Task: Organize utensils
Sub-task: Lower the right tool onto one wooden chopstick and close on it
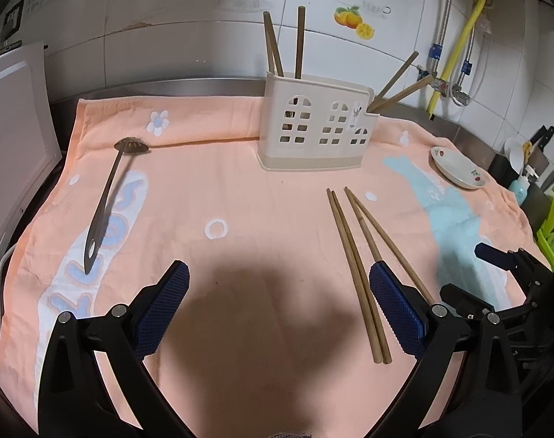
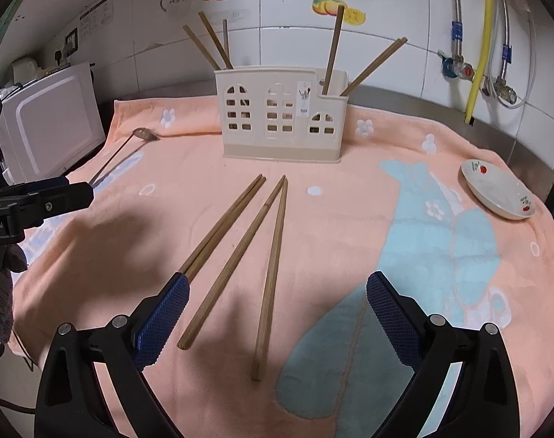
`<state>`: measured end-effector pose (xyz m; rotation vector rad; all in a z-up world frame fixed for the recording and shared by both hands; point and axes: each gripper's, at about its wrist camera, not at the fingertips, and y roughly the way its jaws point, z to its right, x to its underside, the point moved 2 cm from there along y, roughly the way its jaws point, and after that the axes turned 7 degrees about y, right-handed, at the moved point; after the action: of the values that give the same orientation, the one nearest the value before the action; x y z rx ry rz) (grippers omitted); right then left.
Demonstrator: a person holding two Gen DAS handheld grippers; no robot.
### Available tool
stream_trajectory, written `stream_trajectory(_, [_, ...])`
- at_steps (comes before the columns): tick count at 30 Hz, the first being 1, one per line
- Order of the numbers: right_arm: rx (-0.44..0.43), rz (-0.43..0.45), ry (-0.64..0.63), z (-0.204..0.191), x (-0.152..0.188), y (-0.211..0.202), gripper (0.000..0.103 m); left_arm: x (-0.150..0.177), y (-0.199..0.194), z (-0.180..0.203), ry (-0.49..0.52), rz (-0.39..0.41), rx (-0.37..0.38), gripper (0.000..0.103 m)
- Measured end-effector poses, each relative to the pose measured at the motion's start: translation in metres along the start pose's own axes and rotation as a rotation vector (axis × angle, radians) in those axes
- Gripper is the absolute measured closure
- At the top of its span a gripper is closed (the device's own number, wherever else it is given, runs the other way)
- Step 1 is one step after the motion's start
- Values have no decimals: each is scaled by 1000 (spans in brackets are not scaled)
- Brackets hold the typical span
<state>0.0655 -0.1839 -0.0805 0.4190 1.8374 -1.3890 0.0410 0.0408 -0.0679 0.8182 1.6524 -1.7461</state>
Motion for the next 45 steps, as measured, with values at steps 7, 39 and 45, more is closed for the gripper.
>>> stream_trajectory(7, [2, -20, 24, 3, 5, 7, 9, 3, 2, -3, -12, -6, -2, 5])
stream_trajectory(39, [30, -139, 48, 7, 11, 44, 96, 19, 39, 31, 20, -119, 77, 18])
stream_trajectory(45, [33, -133, 54, 13, 14, 39, 96, 23, 57, 48, 23, -170, 114, 41])
